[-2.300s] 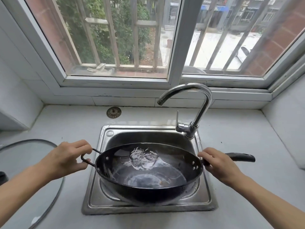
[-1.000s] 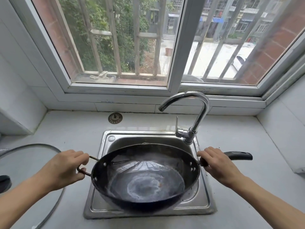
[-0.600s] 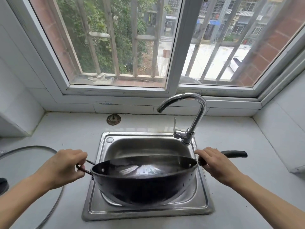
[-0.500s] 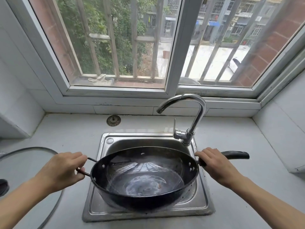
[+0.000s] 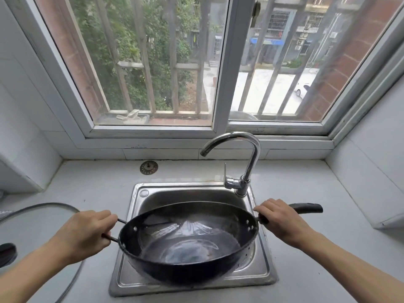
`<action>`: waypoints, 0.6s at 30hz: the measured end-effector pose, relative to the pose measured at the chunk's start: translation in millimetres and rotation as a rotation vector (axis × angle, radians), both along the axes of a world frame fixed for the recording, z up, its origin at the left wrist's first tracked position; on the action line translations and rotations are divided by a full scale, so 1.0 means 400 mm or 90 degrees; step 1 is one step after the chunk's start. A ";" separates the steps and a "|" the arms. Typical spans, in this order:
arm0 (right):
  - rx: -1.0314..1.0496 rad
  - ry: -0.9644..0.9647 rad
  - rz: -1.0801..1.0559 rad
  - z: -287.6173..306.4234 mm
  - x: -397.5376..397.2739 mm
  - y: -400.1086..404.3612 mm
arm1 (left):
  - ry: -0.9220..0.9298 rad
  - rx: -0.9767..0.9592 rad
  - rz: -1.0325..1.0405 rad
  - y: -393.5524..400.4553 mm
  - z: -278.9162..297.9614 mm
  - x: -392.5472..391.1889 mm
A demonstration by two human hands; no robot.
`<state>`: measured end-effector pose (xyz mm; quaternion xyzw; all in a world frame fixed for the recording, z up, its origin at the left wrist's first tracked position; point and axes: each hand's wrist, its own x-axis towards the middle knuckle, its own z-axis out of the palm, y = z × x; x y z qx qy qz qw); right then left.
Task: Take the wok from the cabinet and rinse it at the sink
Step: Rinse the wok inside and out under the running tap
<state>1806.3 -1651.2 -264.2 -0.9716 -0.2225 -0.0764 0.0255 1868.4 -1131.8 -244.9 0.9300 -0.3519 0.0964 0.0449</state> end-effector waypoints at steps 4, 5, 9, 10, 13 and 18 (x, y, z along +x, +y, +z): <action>0.021 -0.015 -0.004 0.022 0.001 -0.019 | -0.051 -0.002 0.008 -0.021 0.025 -0.032; 0.026 -0.017 -0.007 0.028 0.000 -0.025 | -0.063 0.001 0.018 -0.026 0.031 -0.042; 0.031 -0.010 0.010 0.040 -0.006 -0.044 | -0.112 0.019 0.043 -0.047 0.057 -0.084; 0.029 -0.010 0.022 0.041 -0.008 -0.047 | -0.122 0.026 0.040 -0.055 0.063 -0.095; 0.031 -0.017 0.040 0.049 -0.021 -0.051 | -0.136 0.059 0.019 -0.065 0.074 -0.119; 0.072 -0.044 -0.020 0.063 -0.103 -0.042 | -0.133 0.097 0.003 -0.057 0.080 -0.125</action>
